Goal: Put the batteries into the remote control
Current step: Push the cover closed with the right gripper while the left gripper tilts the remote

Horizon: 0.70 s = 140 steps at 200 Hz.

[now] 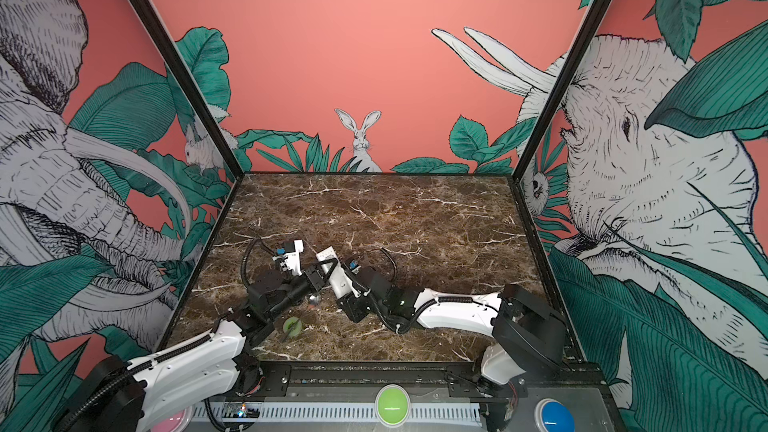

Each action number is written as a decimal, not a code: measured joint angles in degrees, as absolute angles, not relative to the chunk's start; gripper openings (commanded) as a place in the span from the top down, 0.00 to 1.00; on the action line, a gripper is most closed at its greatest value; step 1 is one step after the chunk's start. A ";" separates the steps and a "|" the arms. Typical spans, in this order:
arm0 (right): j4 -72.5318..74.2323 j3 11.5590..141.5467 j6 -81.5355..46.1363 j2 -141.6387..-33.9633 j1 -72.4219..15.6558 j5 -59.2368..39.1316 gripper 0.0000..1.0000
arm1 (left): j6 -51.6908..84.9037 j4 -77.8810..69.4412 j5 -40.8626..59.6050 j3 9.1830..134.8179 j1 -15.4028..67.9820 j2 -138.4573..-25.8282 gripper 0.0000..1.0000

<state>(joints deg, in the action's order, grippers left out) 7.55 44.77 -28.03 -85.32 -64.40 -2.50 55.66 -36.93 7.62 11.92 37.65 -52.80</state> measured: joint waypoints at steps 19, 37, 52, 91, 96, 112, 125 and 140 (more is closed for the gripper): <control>7.97 43.94 -27.81 -84.31 -64.40 -2.72 0.75 | 54.39 -35.79 8.71 12.71 37.65 -52.73 0.74; 7.94 43.29 -27.40 -82.76 -64.38 -3.40 0.76 | 52.86 -34.44 10.20 13.52 37.47 -52.07 0.67; 7.94 42.78 -27.00 -81.36 -64.36 -3.70 0.77 | 51.64 -33.36 11.38 14.02 37.45 -51.27 0.63; 7.84 42.44 -26.26 -79.46 -64.36 -3.70 0.78 | 49.23 -31.24 14.11 14.90 37.43 -49.89 0.55; 7.75 42.44 -26.15 -79.35 -64.36 -3.70 0.78 | 48.97 -31.00 14.41 15.07 37.43 -49.80 0.54; 7.14 42.44 -25.80 -78.85 -64.36 -3.64 0.78 | 47.72 -29.82 15.68 15.88 37.41 -49.52 0.49; 6.44 42.44 -25.34 -78.24 -64.36 -3.46 0.78 | 46.78 -29.21 16.88 16.58 37.41 -49.17 0.46; 5.63 42.41 -24.93 -77.30 -64.31 -3.40 0.79 | 45.39 -28.38 18.55 17.47 37.41 -48.47 0.46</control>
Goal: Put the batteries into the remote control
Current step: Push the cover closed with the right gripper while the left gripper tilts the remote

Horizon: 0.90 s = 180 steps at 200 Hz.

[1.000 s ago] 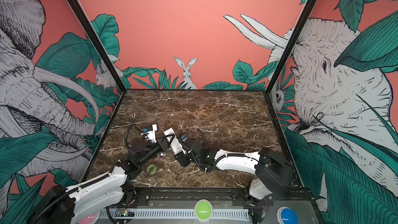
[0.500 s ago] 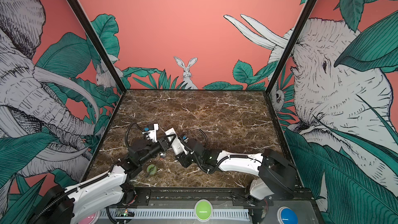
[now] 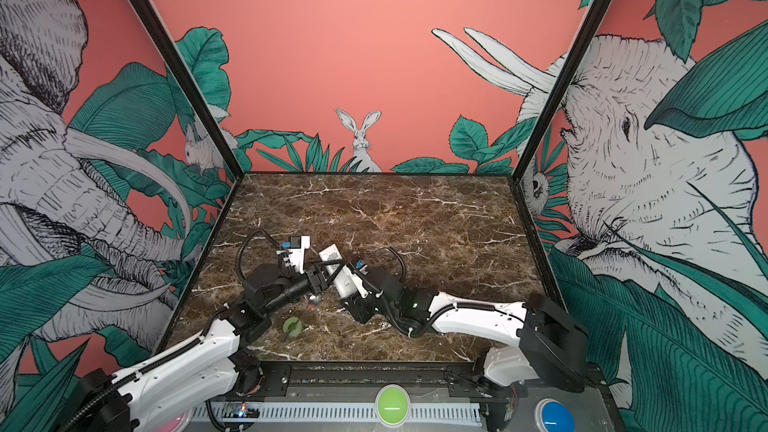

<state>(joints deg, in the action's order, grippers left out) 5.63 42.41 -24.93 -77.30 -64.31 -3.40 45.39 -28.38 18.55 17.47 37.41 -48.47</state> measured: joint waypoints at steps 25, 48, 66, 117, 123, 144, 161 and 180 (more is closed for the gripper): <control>4.86 42.44 -23.86 -75.61 -63.72 -3.84 0.79 | 43.44 -27.46 21.82 18.85 37.39 -47.11 0.44; 4.60 42.41 -23.07 -73.56 -63.11 -5.13 0.79 | 42.11 -26.50 23.90 19.20 37.32 -45.32 0.43; 4.64 42.26 -22.39 -71.33 -62.48 -6.83 0.79 | 41.25 -26.37 25.52 19.79 37.32 -44.25 0.41; 5.23 41.28 -21.85 -65.47 -60.27 -12.25 0.78 | 39.33 -26.94 32.23 21.28 37.32 -43.77 0.23; 5.26 41.01 -21.82 -65.01 -59.94 -12.88 0.78 | 39.24 -27.05 33.08 21.41 37.32 -43.72 0.22; 5.21 40.40 -21.82 -63.83 -59.11 -15.00 0.78 | 38.96 -27.86 35.97 21.63 37.32 -43.11 0.17; 5.43 40.38 -21.85 -63.46 -58.52 -17.06 0.78 | 38.96 -29.02 37.89 21.65 37.32 -42.81 0.14; 6.57 40.32 -22.04 -63.18 -58.06 -19.92 0.78 | 38.98 -30.06 39.66 21.67 37.32 -42.72 0.10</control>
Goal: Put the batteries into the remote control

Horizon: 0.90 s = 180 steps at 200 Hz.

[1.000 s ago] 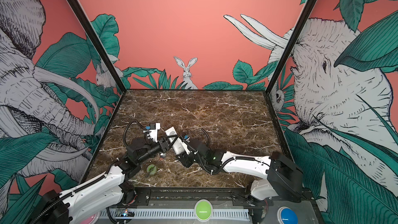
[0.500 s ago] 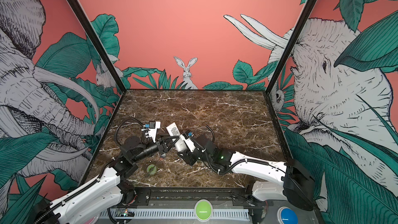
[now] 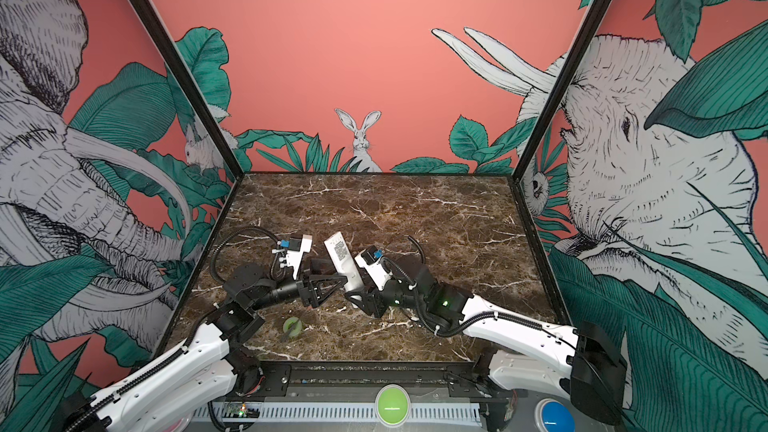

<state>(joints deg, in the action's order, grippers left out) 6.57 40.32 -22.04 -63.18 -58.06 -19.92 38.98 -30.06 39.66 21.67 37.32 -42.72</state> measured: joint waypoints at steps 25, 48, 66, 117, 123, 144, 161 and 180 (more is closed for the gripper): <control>9.30 39.97 -22.63 -62.85 -57.95 -23.46 0.78 | 39.27 -31.35 41.23 21.71 37.32 -42.72 0.07; 10.17 39.86 -22.85 -62.59 -57.95 -25.82 0.78 | 39.72 -32.95 42.09 21.71 37.32 -42.68 0.07; 10.41 39.83 -22.94 -62.28 -57.95 -27.33 0.78 | 40.42 -34.54 42.78 21.74 37.32 -42.61 0.09; 12.10 39.53 -22.96 -61.28 -57.95 -30.87 0.77 | 42.59 -39.07 44.23 21.74 37.32 -42.02 0.16; 12.36 39.46 -22.96 -61.04 -57.95 -31.14 0.77 | 42.81 -39.44 44.36 21.74 37.32 -41.95 0.17; 13.17 39.46 -22.96 -60.29 -57.95 -32.27 0.77 | 43.51 -40.75 44.71 21.78 37.32 -41.82 0.21; 13.58 39.46 -22.96 -60.01 -57.95 -32.95 0.77 | 44.10 -41.69 44.99 21.82 37.32 -41.80 0.23; 13.93 39.46 -22.96 -60.01 -57.95 -33.71 0.77 | 44.66 -42.52 45.23 22.02 37.32 -41.80 0.26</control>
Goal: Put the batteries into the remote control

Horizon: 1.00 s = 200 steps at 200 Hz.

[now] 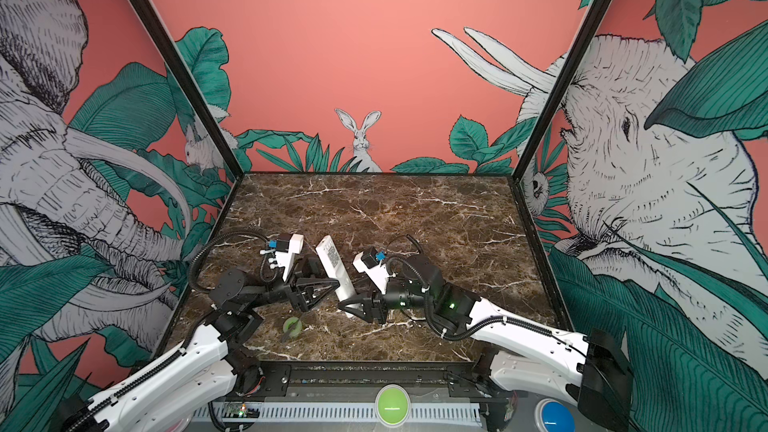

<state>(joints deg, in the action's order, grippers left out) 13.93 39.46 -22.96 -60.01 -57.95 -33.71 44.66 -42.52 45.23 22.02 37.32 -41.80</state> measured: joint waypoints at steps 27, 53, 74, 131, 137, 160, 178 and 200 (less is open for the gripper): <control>14.26 39.46 -22.96 -60.05 -57.95 -34.81 0.77 | 45.30 -43.53 45.36 22.46 37.32 -41.80 0.29; 14.31 39.46 -22.98 -60.25 -57.95 -35.83 0.77 | 45.60 -44.31 45.45 22.46 37.32 -41.89 0.33; 14.33 39.46 -22.98 -60.49 -57.95 -36.51 0.77 | 46.00 -44.99 45.45 22.46 37.32 -42.22 0.36; 14.52 39.46 -22.98 -60.55 -57.95 -37.21 0.77 | 46.92 -45.65 45.47 22.46 37.32 -42.57 0.44; 14.59 39.46 -22.98 -60.55 -57.95 -37.26 0.76 | 46.96 -45.69 45.47 22.46 37.30 -42.57 0.45; 14.76 39.46 -23.09 -60.55 -57.95 -37.34 0.76 | 46.98 -45.78 45.45 22.46 37.30 -42.57 0.49; 14.79 39.46 -23.18 -60.55 -57.95 -37.34 0.76 | 47.03 -45.80 45.43 22.46 37.30 -42.57 0.55; 14.79 39.46 -23.18 -60.55 -57.95 -37.34 0.76 | 47.07 -45.82 45.43 22.48 37.30 -42.57 0.64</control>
<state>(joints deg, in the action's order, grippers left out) 14.79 39.46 -23.18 -60.55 -57.95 -37.34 47.07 -45.82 45.43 22.48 37.30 -42.57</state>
